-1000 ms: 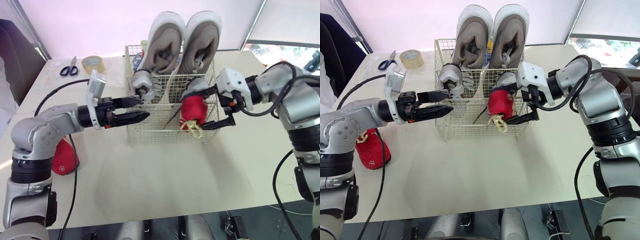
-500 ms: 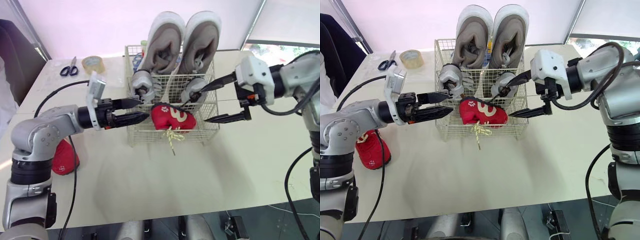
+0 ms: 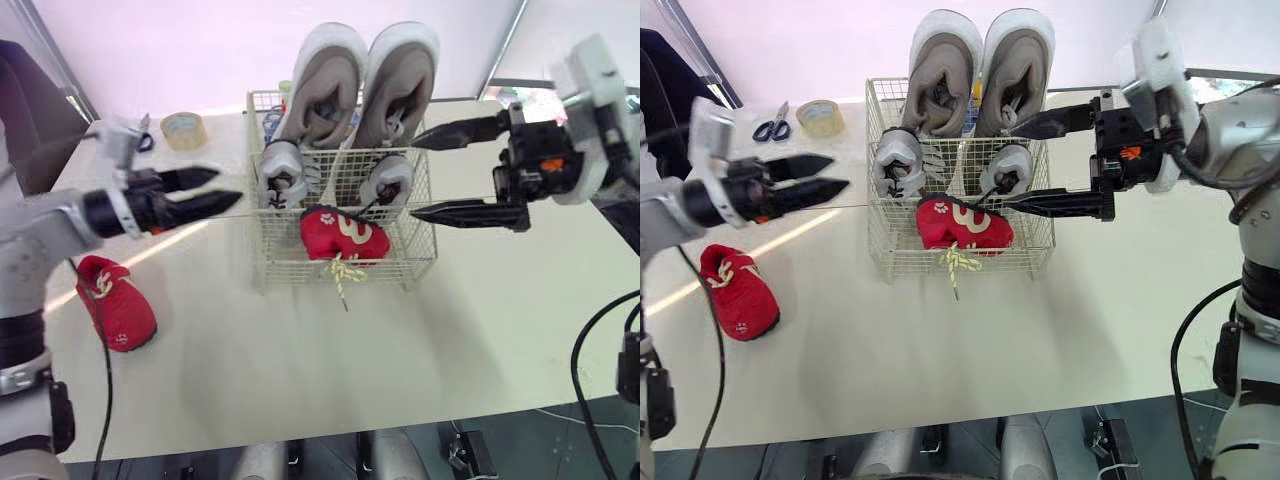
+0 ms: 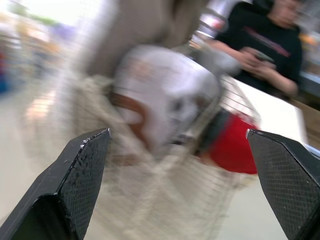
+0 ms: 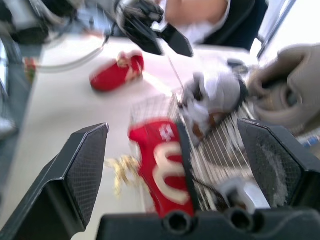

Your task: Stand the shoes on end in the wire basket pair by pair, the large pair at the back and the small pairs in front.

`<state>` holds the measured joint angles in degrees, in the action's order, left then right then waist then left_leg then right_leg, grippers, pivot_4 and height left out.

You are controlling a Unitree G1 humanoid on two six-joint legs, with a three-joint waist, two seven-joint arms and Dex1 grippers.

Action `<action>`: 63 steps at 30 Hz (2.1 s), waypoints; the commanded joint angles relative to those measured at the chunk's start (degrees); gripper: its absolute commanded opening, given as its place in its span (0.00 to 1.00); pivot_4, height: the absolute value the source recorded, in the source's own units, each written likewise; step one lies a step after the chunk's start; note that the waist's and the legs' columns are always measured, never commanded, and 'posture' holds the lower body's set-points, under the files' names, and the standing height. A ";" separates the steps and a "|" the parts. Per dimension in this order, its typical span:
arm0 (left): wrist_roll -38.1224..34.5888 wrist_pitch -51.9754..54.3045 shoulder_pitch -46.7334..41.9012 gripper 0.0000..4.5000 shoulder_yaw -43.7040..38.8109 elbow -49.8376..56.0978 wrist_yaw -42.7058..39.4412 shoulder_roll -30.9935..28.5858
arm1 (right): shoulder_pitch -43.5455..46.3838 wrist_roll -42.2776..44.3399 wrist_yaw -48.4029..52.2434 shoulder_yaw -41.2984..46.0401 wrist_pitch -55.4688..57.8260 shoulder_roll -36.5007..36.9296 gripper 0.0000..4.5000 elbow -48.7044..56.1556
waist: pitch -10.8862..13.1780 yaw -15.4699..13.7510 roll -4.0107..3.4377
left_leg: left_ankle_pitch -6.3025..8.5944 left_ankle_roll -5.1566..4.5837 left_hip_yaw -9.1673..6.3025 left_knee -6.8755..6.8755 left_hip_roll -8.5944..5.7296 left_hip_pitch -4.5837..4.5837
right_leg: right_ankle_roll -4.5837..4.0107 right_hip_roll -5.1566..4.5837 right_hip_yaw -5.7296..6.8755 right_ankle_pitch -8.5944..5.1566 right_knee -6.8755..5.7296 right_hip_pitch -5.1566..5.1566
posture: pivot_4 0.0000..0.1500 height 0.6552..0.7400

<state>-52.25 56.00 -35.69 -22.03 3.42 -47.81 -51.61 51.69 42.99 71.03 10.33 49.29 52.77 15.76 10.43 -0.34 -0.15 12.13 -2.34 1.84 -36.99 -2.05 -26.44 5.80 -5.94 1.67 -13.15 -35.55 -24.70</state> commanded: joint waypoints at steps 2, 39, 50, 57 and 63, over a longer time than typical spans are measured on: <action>2.23 5.00 2.63 1.00 -5.41 -3.49 5.61 -5.76 | -2.15 5.79 -2.76 4.39 0.30 -0.81 0.98 3.43 | -0.01 0.13 0.00 | 0.00 0.00 0.00 0.01 0.00 0.01 | 0.00 0.00 0.01 0.00 0.01 0.01 | 1.00 1.00; 6.21 0.36 -7.28 1.00 15.46 -3.36 -9.53 2.34 | -14.48 -32.79 -17.29 -20.57 -36.18 -8.17 0.98 12.62 | -0.04 -0.27 0.05 | -0.20 -0.07 0.12 -0.19 -0.03 0.02 | -0.07 0.08 0.03 0.03 -0.38 -0.06 | 1.00 1.00; 6.04 2.25 -6.34 1.00 14.03 -1.26 -8.71 2.19 | -13.34 -44.12 -20.80 -24.43 -49.08 -12.87 0.98 4.16 | -0.03 -0.28 0.06 | -0.22 -0.10 0.10 -0.36 -0.01 0.06 | -0.04 0.33 0.10 0.03 -0.51 0.02 | 1.00 1.00; 5.53 3.13 -5.28 1.00 12.85 0.36 -7.26 2.70 | -12.64 -46.41 -21.81 -23.98 -53.90 -14.66 0.93 2.19 | -0.03 -0.22 0.06 | -0.23 -0.10 0.09 -0.37 0.00 0.12 | 0.13 0.37 0.10 0.12 -0.56 0.06 | 1.00 1.00; 5.34 3.41 -4.77 1.00 12.36 0.86 -6.48 2.95 | -13.27 -47.59 -22.58 -24.11 -56.50 -16.12 0.40 1.56 | -0.03 -0.25 0.06 | -0.23 -0.09 0.09 -0.37 0.01 0.14 | 0.14 0.39 0.11 0.12 -0.57 0.08 | 1.00 1.00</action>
<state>-46.29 59.49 -40.18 -7.84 2.79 -54.51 -48.40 37.72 -4.29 49.72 -15.00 -5.61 37.26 16.35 10.40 -0.59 -0.09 11.89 -2.43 1.92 -37.36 -2.04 -26.29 5.94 -5.56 1.78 -13.03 -36.11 -24.61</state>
